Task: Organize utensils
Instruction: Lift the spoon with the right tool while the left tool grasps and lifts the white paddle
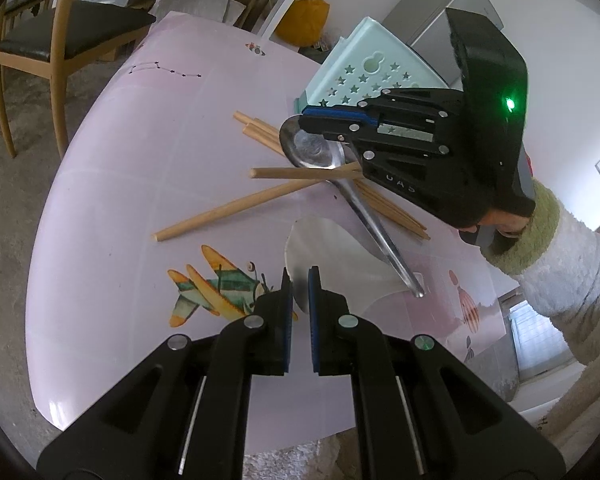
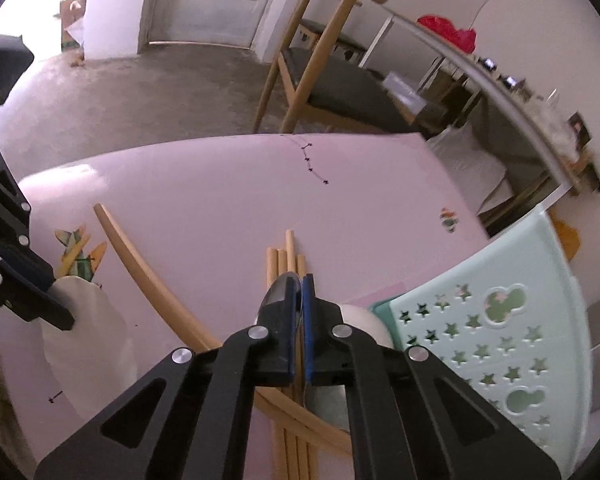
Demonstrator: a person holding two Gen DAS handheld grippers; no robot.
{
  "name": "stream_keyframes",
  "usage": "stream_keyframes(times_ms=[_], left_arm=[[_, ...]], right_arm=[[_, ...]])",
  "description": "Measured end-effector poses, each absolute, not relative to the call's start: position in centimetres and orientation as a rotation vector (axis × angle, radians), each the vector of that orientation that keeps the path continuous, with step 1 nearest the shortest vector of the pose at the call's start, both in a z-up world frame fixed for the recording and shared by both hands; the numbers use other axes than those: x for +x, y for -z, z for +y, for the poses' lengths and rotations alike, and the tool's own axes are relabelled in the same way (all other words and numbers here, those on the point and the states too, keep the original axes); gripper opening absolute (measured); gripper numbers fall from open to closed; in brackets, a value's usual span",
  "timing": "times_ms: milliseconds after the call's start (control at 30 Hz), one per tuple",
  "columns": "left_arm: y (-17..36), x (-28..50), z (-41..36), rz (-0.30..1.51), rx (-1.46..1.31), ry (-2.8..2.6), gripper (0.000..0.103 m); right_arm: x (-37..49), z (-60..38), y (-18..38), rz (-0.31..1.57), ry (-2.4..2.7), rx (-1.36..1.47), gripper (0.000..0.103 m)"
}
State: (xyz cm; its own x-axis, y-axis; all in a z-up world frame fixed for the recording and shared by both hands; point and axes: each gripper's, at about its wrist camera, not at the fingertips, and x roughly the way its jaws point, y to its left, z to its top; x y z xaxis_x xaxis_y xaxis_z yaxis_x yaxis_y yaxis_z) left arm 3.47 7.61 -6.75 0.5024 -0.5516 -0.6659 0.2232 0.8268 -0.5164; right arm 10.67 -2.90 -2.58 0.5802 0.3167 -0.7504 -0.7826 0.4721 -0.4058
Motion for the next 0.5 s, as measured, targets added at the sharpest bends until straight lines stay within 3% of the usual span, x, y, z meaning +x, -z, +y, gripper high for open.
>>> stream_keyframes(times_ms=[500], left_arm=[[5.8,2.7,7.2,0.876,-0.369,0.463,0.005]], right_arm=[[6.3,-3.0,0.5,0.186,-0.328,-0.973,0.003]])
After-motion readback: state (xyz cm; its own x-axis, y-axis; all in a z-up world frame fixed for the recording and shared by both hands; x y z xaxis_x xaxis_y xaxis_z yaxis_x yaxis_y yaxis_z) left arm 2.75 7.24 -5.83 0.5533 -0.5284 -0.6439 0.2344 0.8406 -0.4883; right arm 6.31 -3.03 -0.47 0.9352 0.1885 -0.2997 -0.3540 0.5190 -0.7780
